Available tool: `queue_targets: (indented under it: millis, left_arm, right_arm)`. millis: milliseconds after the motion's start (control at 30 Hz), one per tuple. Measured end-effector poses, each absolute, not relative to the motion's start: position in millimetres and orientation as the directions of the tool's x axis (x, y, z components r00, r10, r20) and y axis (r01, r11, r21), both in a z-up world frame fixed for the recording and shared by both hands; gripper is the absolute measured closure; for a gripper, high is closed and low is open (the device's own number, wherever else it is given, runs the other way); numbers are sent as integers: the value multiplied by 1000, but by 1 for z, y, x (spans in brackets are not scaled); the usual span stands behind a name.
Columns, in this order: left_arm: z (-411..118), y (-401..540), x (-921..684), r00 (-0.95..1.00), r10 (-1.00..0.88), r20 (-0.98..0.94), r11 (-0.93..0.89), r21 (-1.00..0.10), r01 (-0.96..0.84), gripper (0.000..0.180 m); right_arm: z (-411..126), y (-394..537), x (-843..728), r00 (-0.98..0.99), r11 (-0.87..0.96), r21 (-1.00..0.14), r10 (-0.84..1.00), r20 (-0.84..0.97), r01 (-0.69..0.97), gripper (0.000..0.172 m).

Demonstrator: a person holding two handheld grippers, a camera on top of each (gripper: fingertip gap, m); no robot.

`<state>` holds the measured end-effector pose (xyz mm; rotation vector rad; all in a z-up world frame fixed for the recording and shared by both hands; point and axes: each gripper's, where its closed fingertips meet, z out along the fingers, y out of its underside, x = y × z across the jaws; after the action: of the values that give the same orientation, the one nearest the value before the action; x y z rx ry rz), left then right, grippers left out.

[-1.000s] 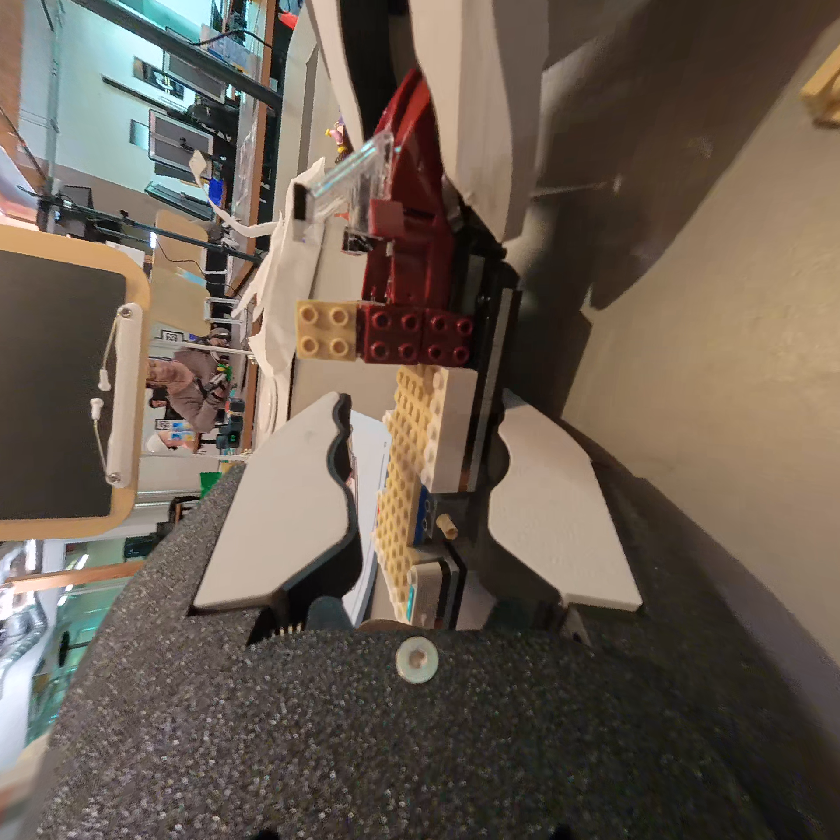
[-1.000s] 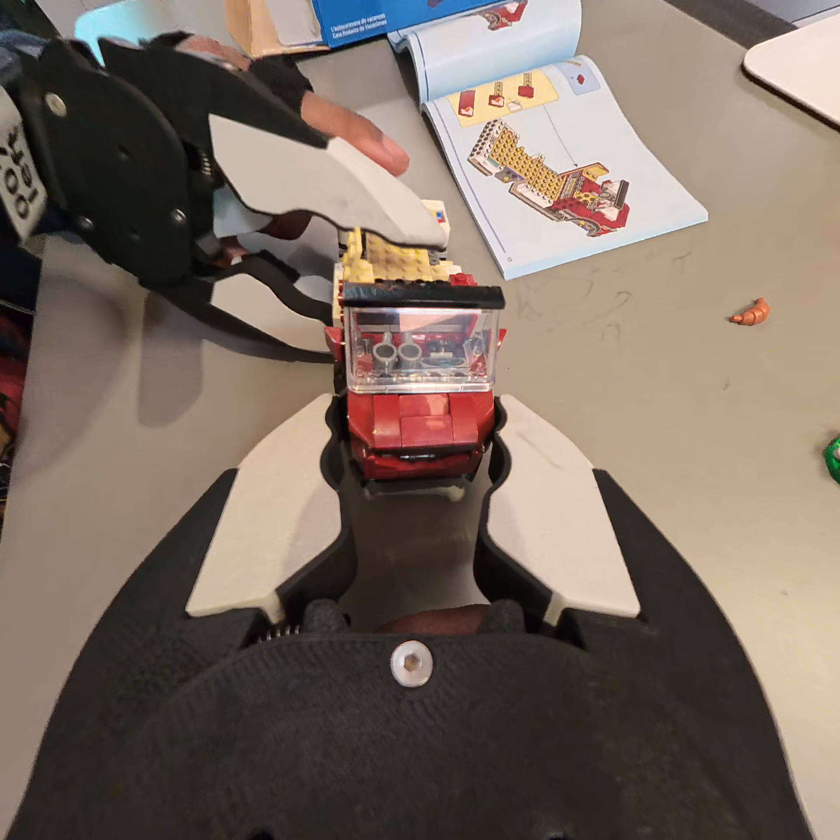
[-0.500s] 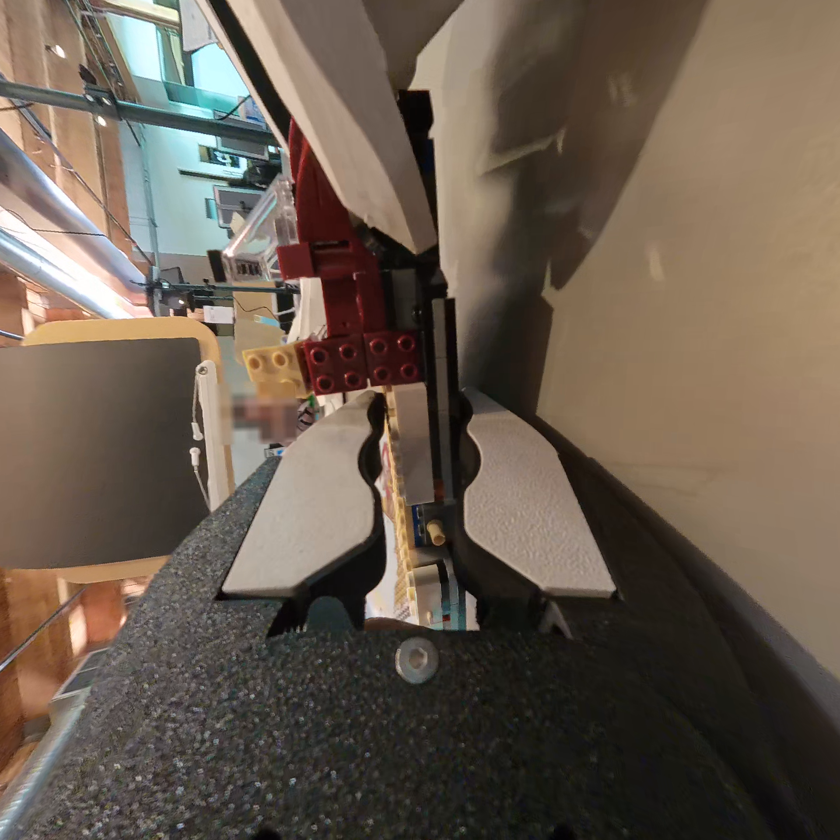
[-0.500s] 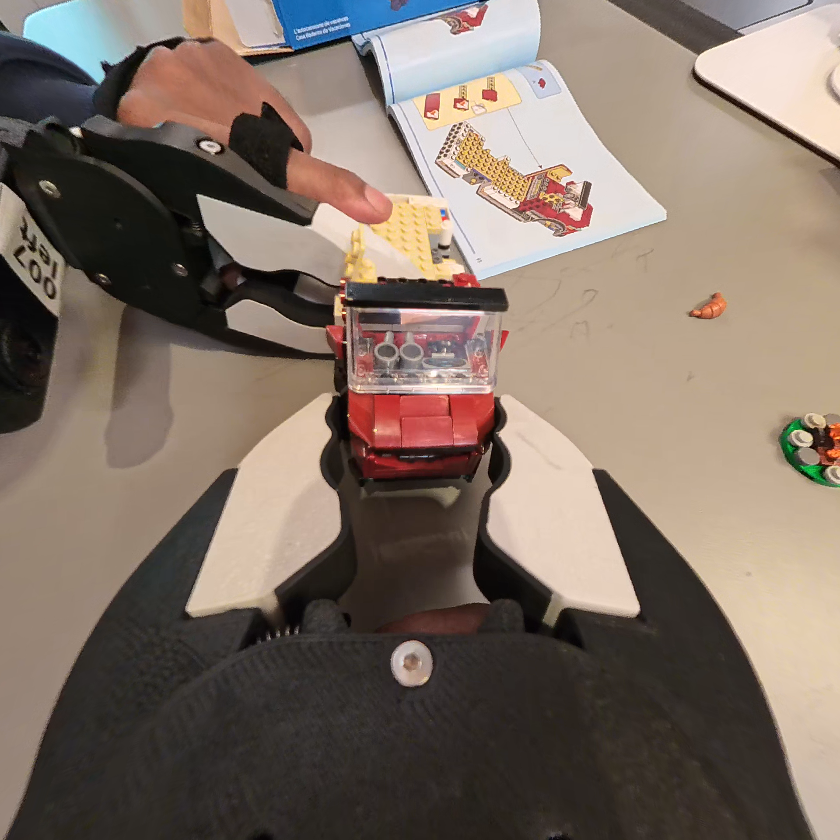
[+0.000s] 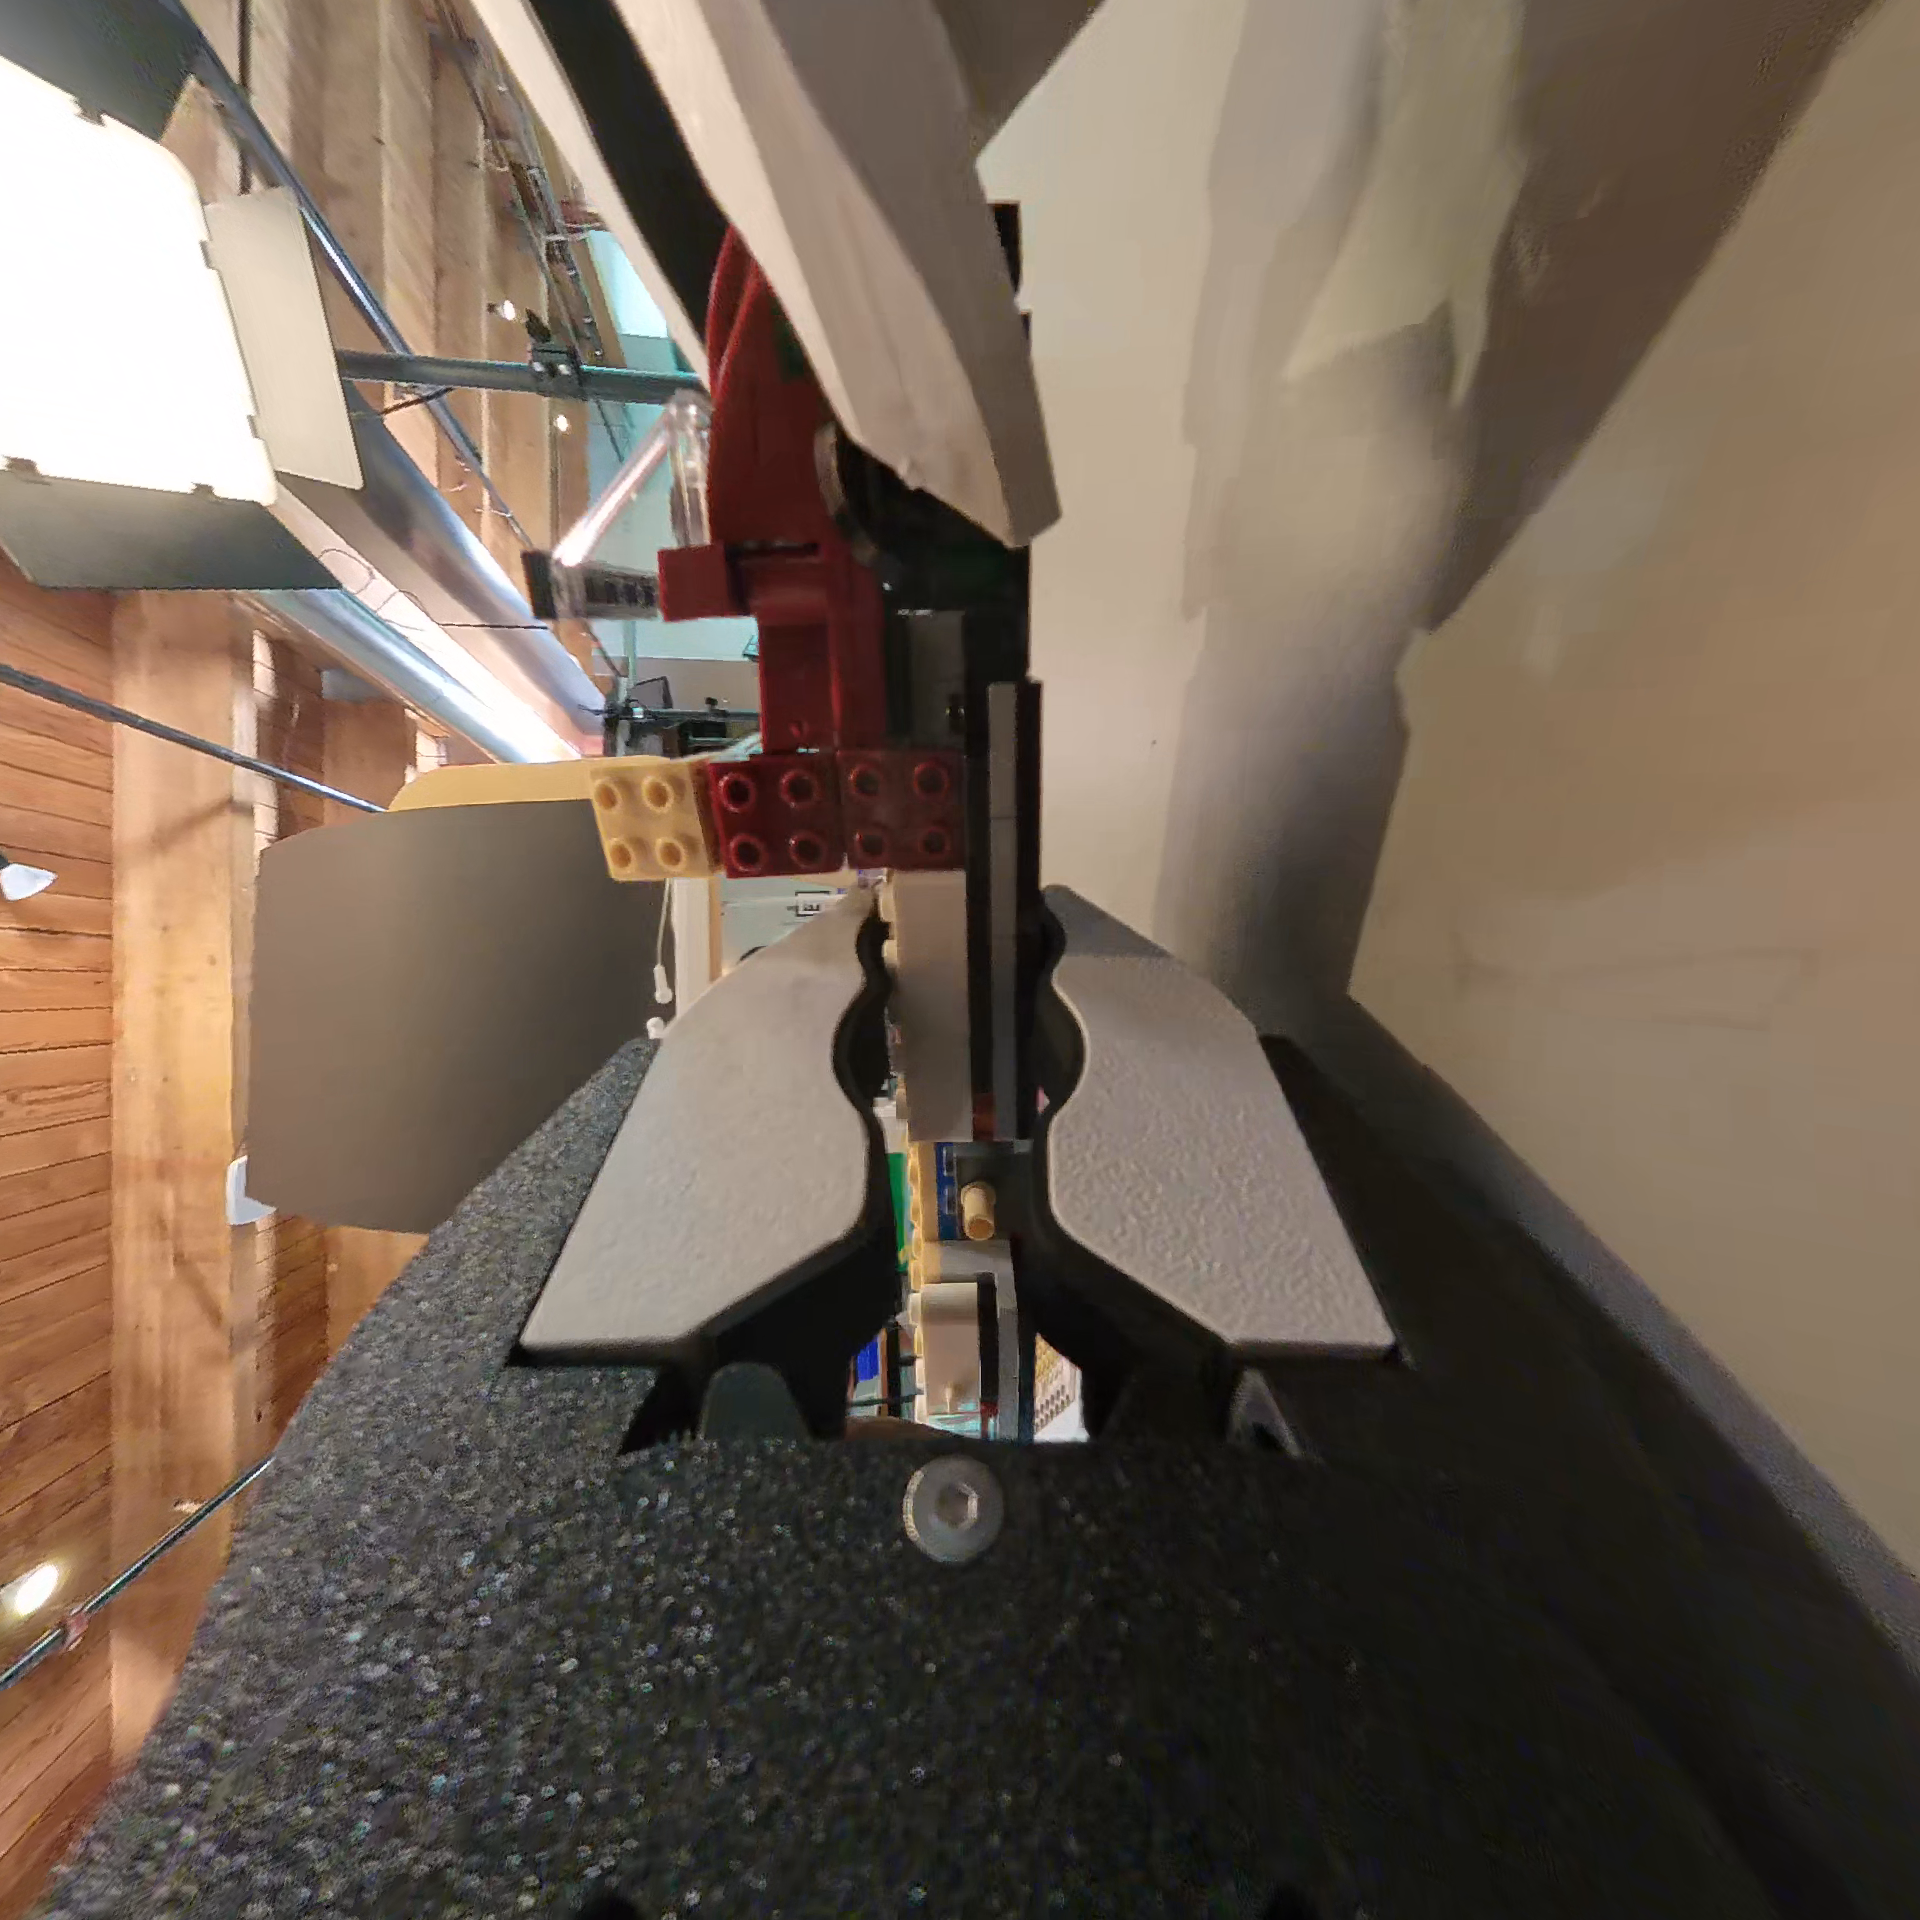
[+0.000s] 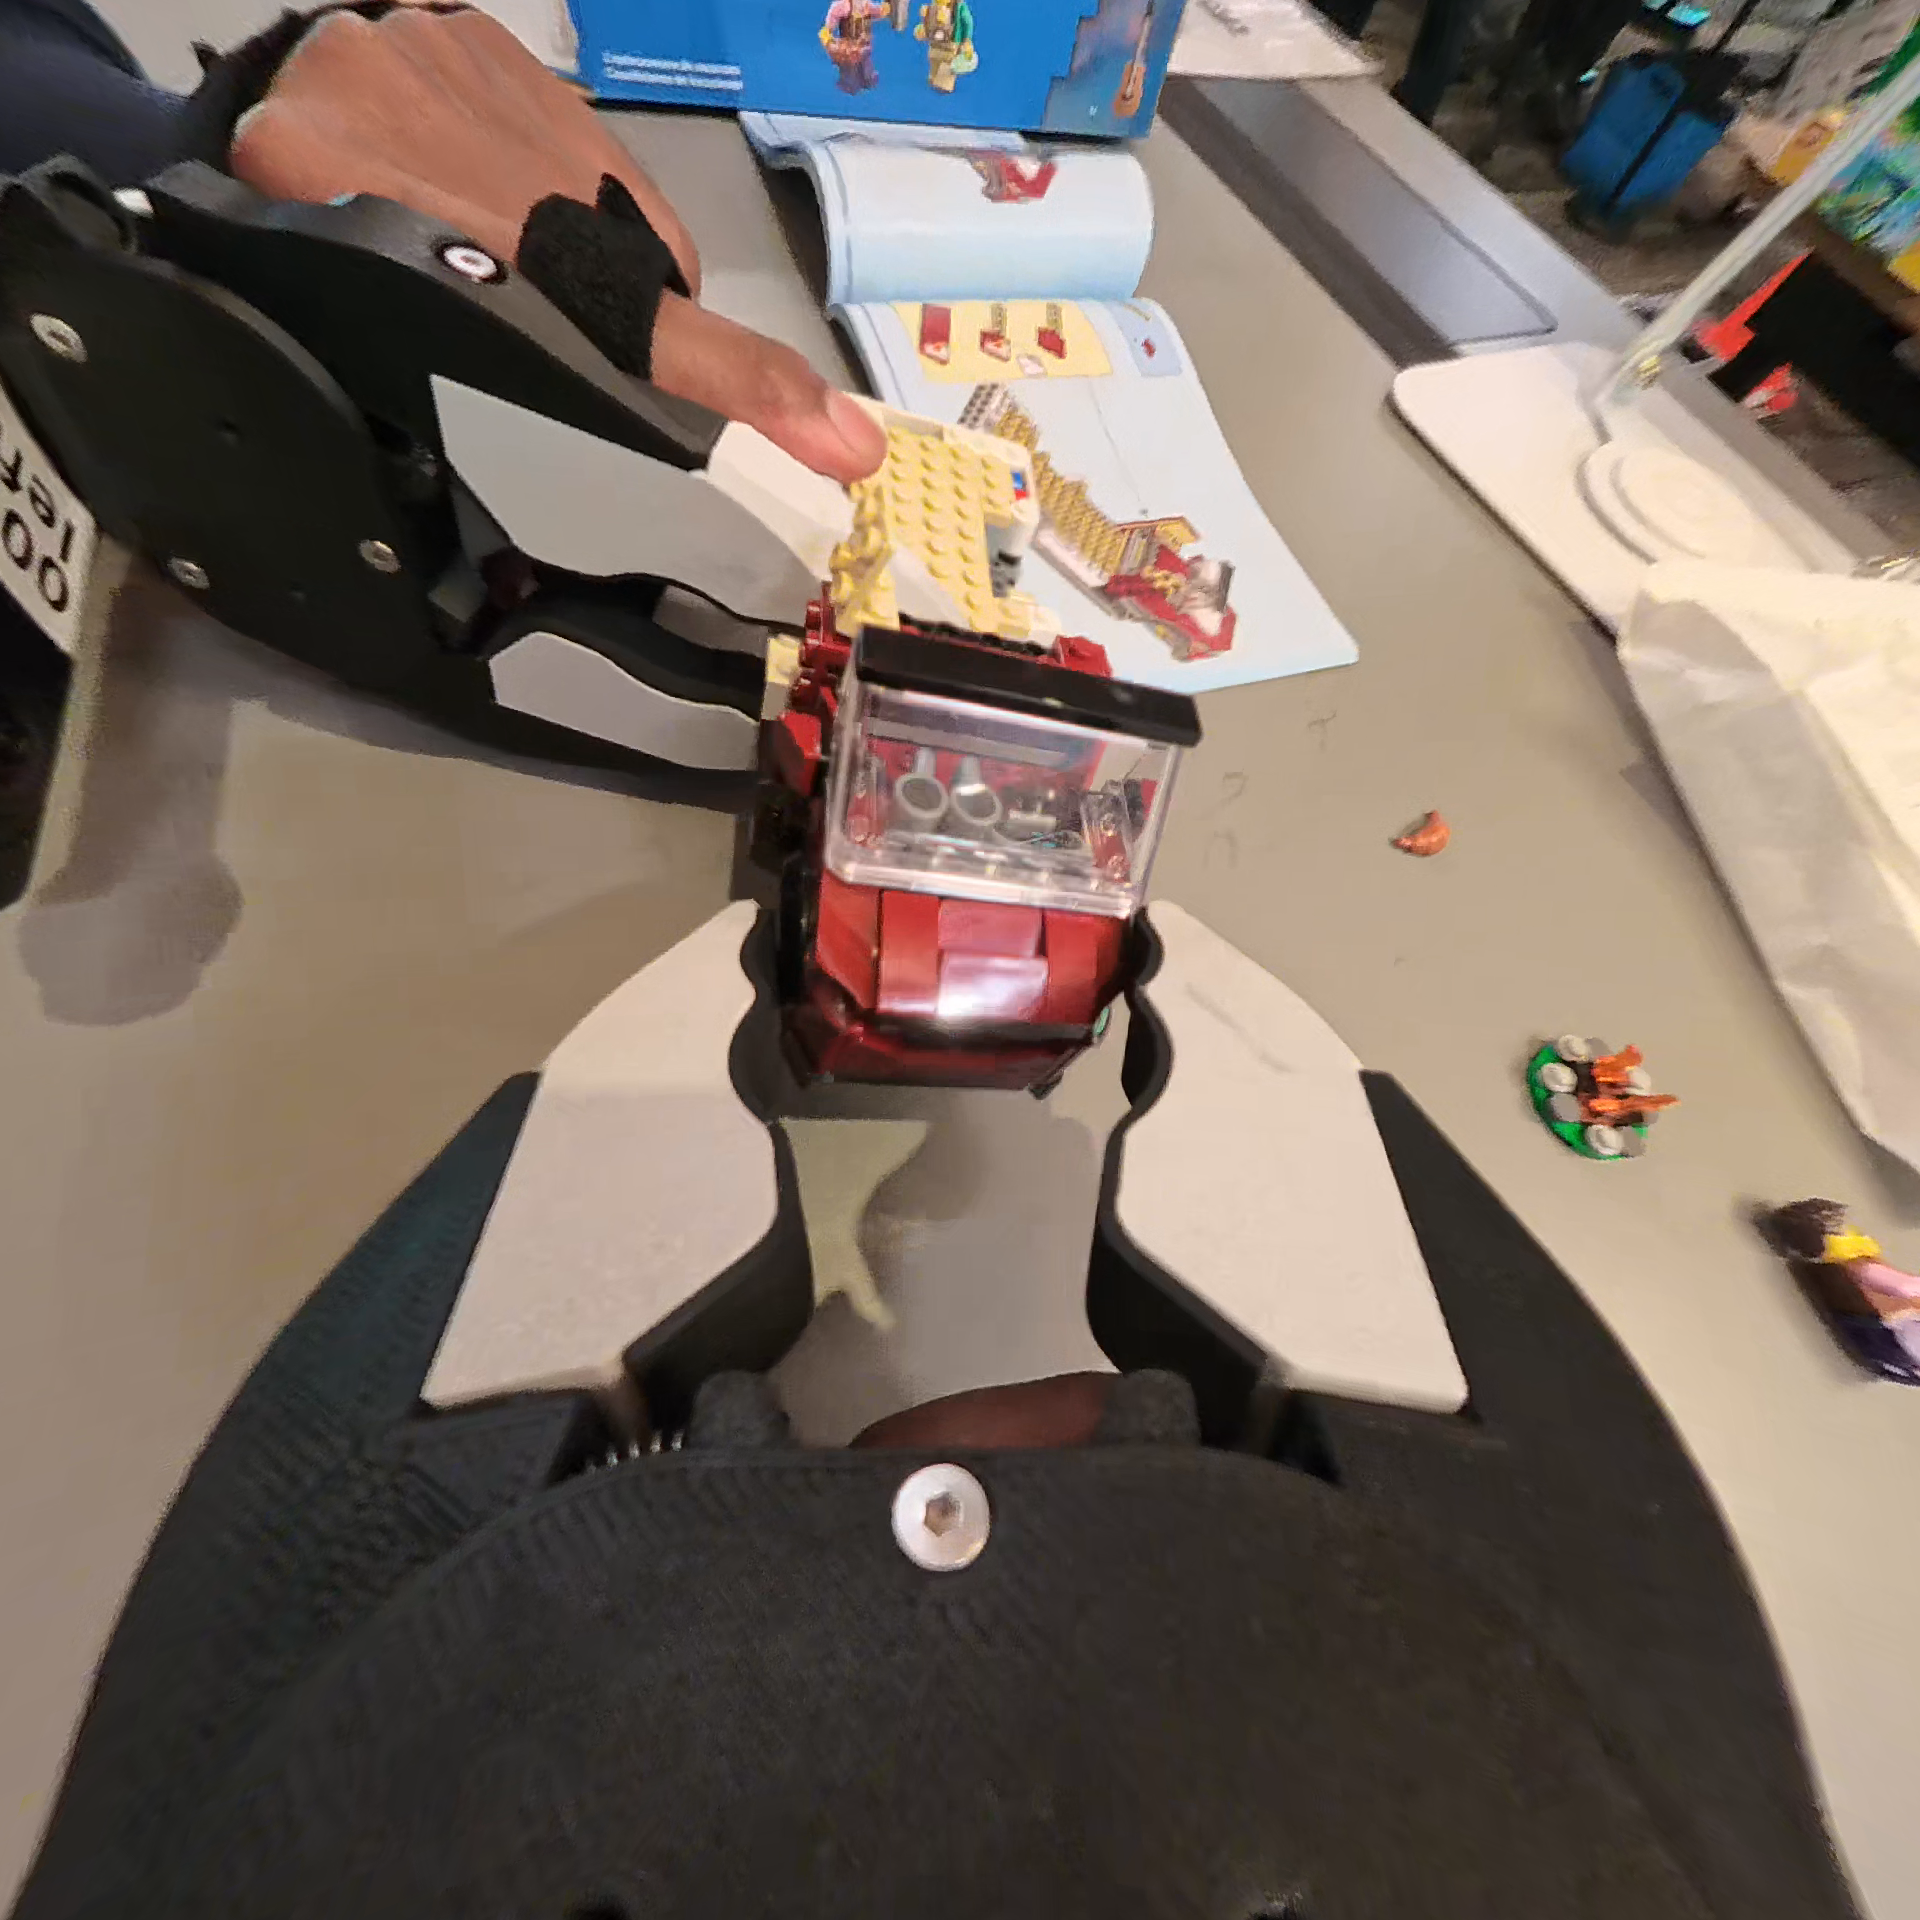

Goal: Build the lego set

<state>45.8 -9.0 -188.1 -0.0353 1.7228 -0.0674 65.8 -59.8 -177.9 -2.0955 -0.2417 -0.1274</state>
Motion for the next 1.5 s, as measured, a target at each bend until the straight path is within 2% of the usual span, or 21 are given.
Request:
queue_targets:
  millis: [200,267,400,500,600,867,1500]
  left_arm:
    - [-185,3,50,-152,-48,-987,998,-43,-38,157]
    - [-183,6,53,-143,-42,-989,998,-36,-48,157]
    - [-178,9,55,-136,-33,-990,998,-24,-64,157]
    - [-173,12,54,-132,-26,-991,997,-16,-75,157]
    - [-168,17,52,-123,-25,-992,996,-15,-85,157]
    - [-161,31,46,-126,-31,-992,994,-18,-104,157]
    - [-158,37,50,-100,-13,-995,993,-1,-116,157]
  right_arm:
    - [-139,-71,74,896,-431,-815,-32,443,388,101]
    - [-129,-71,67,830,-413,-768,-49,556,490,97]
    - [-133,-55,51,578,-454,-514,2,816,728,83]
    - [-134,-39,38,391,-446,-337,32,920,829,82]
    - [-136,-27,31,318,-434,-260,64,946,863,84]
    - [-137,1,25,216,-445,-164,69,974,880,84]
    - [-140,17,35,204,-510,-114,124,971,853,86]
